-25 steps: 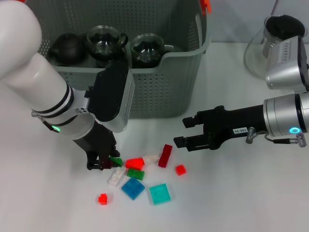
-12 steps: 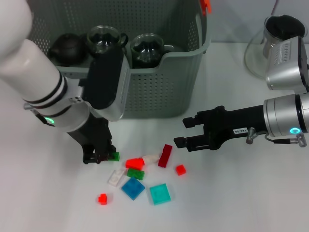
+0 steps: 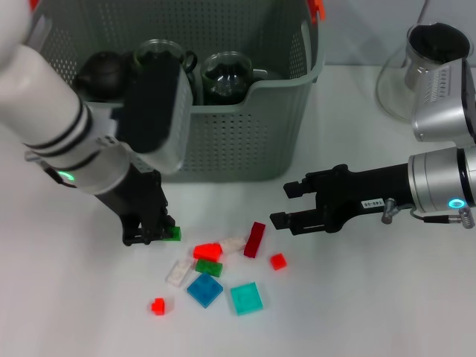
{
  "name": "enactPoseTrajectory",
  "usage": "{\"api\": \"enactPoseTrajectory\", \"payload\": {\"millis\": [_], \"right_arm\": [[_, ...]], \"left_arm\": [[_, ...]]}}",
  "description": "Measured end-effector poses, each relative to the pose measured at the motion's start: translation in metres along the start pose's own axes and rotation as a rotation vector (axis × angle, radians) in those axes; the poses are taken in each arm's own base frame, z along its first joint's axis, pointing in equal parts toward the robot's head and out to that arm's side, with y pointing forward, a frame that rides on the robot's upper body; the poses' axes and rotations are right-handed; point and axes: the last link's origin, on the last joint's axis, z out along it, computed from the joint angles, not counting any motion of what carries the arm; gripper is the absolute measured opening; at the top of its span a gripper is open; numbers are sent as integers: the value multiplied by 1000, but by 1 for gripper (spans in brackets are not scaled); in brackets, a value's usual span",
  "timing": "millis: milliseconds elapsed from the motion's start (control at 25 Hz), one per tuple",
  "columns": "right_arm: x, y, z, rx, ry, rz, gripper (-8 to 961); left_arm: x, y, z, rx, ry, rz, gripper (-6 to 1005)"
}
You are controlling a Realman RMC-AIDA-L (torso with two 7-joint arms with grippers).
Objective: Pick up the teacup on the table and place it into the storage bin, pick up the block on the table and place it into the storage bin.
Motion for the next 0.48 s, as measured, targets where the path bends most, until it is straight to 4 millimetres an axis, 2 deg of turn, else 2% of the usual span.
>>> {"api": "enactPoseTrajectory", "payload": {"millis": [320,360,480], "right_arm": [[1,-1,-5,-6,-6,7,713],[2,-1,-6,-7,-8,7,713],[1,0,-7,-11,-12,10,713]], "left_arm": [[-9,6,-67,-68,224,-114,96],[-9,6,-67,-68,224,-114,96],[-16,-2,-99,-27,370,-187,95]]}}
